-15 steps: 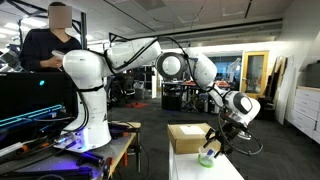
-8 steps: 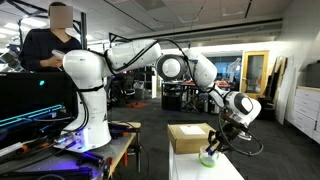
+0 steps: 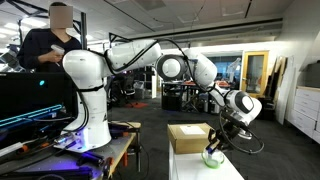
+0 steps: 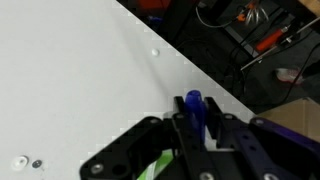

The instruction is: Remove the blue marker from the clear cup and place it on the brown box

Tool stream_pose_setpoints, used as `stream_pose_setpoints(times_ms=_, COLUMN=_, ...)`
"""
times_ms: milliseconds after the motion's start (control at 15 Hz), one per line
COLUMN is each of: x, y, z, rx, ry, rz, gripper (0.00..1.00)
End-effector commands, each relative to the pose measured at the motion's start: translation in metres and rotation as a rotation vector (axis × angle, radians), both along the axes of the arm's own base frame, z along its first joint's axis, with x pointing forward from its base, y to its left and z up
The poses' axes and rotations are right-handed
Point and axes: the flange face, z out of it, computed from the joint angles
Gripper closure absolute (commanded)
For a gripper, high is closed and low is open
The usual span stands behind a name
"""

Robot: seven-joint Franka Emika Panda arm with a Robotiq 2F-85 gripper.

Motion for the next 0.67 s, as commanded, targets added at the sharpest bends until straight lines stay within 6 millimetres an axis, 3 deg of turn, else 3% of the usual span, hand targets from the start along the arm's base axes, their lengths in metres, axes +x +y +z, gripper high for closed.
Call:
stream_pose_setpoints(times_ms=0, x=0.0, y=0.006, z=0.021, rx=-0.016, ry=0.029, rz=0.015, gripper=0.92)
stream_pose_setpoints(times_ms=333, x=0.006, y=0.014, z=0.042, rx=-0.033, ry=0.009, rz=0.028, gripper=0.92)
stream_pose_setpoints(times_ms=600, x=0.013, y=0.01, z=0.06, rx=-0.066, ry=-0.015, rz=0.028, gripper=0.92)
